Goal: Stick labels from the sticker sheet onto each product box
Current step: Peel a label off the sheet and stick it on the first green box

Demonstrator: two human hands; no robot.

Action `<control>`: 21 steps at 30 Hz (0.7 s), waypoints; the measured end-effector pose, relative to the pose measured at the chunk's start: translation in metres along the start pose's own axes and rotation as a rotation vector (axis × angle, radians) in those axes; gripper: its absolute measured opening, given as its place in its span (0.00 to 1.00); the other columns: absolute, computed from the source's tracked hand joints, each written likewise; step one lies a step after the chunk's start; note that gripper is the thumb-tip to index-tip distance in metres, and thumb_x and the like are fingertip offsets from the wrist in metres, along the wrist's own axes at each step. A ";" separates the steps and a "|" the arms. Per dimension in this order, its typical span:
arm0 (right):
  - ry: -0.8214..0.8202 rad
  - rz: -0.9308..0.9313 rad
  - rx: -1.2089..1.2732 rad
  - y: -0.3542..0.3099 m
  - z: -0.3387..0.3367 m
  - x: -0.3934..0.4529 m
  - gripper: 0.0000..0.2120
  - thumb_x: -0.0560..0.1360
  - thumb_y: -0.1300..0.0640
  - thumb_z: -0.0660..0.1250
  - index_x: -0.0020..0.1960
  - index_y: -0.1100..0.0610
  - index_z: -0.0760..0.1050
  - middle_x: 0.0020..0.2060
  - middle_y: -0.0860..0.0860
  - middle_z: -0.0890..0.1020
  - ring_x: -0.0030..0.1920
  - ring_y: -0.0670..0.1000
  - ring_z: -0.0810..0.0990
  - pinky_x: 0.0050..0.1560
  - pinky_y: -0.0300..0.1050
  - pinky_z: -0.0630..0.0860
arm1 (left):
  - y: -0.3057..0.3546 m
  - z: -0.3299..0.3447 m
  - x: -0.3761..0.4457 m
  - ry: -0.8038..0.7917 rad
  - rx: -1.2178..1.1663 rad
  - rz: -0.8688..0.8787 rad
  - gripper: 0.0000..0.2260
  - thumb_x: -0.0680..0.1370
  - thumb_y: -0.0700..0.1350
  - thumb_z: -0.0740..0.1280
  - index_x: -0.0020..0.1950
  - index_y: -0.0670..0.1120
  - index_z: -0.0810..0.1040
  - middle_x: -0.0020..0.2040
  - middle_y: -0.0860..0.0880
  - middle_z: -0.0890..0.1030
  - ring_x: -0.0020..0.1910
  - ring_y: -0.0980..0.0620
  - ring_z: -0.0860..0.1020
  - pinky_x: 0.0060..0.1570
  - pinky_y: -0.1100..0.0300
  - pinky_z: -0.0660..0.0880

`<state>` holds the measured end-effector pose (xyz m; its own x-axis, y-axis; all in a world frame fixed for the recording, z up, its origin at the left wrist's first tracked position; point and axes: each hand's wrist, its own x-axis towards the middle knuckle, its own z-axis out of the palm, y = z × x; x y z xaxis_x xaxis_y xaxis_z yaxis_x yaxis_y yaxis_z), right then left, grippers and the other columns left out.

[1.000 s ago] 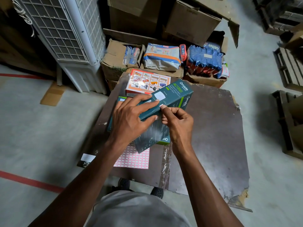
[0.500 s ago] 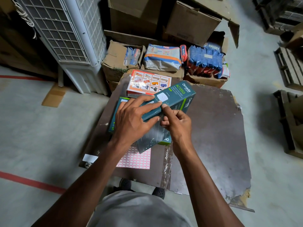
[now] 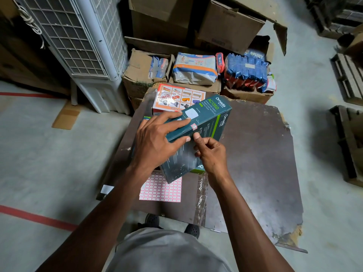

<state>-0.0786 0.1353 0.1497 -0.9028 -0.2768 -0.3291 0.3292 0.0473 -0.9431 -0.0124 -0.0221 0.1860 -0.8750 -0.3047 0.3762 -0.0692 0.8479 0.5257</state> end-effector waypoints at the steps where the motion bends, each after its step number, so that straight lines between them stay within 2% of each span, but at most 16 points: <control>1: 0.005 0.007 -0.013 0.001 -0.001 -0.001 0.22 0.70 0.39 0.75 0.43 0.59 0.78 0.37 0.56 0.80 0.37 0.50 0.76 0.44 0.47 0.76 | -0.001 0.000 0.000 0.001 -0.004 -0.005 0.21 0.72 0.57 0.76 0.65 0.61 0.81 0.66 0.60 0.78 0.62 0.55 0.77 0.57 0.52 0.73; 6: -0.017 -0.052 -0.009 -0.003 -0.001 -0.004 0.18 0.76 0.43 0.73 0.43 0.58 0.79 0.36 0.52 0.80 0.36 0.47 0.76 0.42 0.41 0.76 | -0.003 -0.001 -0.002 -0.007 -0.012 -0.007 0.22 0.72 0.57 0.76 0.65 0.61 0.80 0.66 0.59 0.78 0.63 0.55 0.77 0.58 0.53 0.72; 8: -0.005 -0.066 0.005 -0.007 0.002 -0.004 0.22 0.74 0.40 0.73 0.43 0.61 0.80 0.34 0.53 0.80 0.35 0.47 0.75 0.40 0.38 0.75 | -0.001 -0.001 -0.002 -0.014 -0.013 0.006 0.22 0.72 0.58 0.74 0.66 0.61 0.80 0.66 0.59 0.78 0.63 0.55 0.77 0.58 0.52 0.72; 11: 0.012 -0.080 -0.016 -0.010 0.005 -0.002 0.31 0.71 0.36 0.73 0.44 0.68 0.79 0.34 0.55 0.80 0.36 0.49 0.76 0.41 0.40 0.76 | -0.001 -0.002 -0.002 -0.014 -0.012 0.008 0.22 0.72 0.59 0.73 0.66 0.61 0.80 0.66 0.59 0.78 0.62 0.55 0.77 0.58 0.52 0.72; 13: 0.002 -0.089 -0.006 -0.010 0.006 0.000 0.33 0.70 0.36 0.73 0.44 0.70 0.78 0.34 0.56 0.80 0.35 0.49 0.75 0.40 0.40 0.75 | -0.003 -0.003 -0.002 -0.009 -0.012 0.007 0.22 0.72 0.59 0.73 0.66 0.61 0.80 0.66 0.60 0.78 0.62 0.55 0.77 0.58 0.51 0.73; 18: -0.015 -0.091 0.002 -0.008 0.010 0.001 0.28 0.71 0.38 0.73 0.43 0.66 0.79 0.33 0.55 0.79 0.34 0.48 0.74 0.37 0.38 0.75 | -0.006 -0.002 -0.001 0.007 -0.017 -0.021 0.21 0.72 0.57 0.76 0.65 0.62 0.80 0.66 0.60 0.78 0.62 0.56 0.77 0.58 0.53 0.72; 21: -0.014 -0.061 -0.047 0.002 0.009 0.006 0.20 0.75 0.43 0.73 0.43 0.62 0.79 0.34 0.53 0.80 0.34 0.48 0.75 0.38 0.41 0.75 | -0.010 -0.004 0.000 0.011 -0.019 -0.035 0.22 0.72 0.57 0.76 0.65 0.61 0.80 0.66 0.60 0.78 0.61 0.54 0.78 0.57 0.52 0.73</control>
<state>-0.0808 0.1255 0.1463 -0.9167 -0.2942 -0.2704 0.2599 0.0749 -0.9627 -0.0100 -0.0320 0.1840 -0.8667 -0.3391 0.3659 -0.0905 0.8282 0.5531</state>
